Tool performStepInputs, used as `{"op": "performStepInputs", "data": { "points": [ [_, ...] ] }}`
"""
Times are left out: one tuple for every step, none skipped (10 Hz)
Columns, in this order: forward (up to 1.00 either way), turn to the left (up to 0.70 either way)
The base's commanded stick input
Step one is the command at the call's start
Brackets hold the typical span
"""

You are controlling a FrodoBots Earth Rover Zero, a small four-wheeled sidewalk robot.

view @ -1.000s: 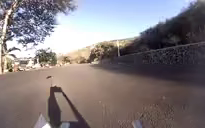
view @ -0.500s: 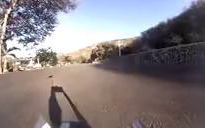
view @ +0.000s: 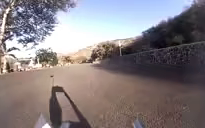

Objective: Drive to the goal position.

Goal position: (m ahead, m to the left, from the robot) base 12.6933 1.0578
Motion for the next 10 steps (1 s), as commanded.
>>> {"op": "performStepInputs", "data": {
  "points": [
    [0.5,0.0],
    [0.5,0.0],
    [0.5,0.0],
    [0.5,0.0],
    [0.5,0.0],
    [0.5,0.0],
    [0.5,0.0],
    [0.5,0.0],
    [0.5,0.0],
    [0.5,0.0]
  ]
}}
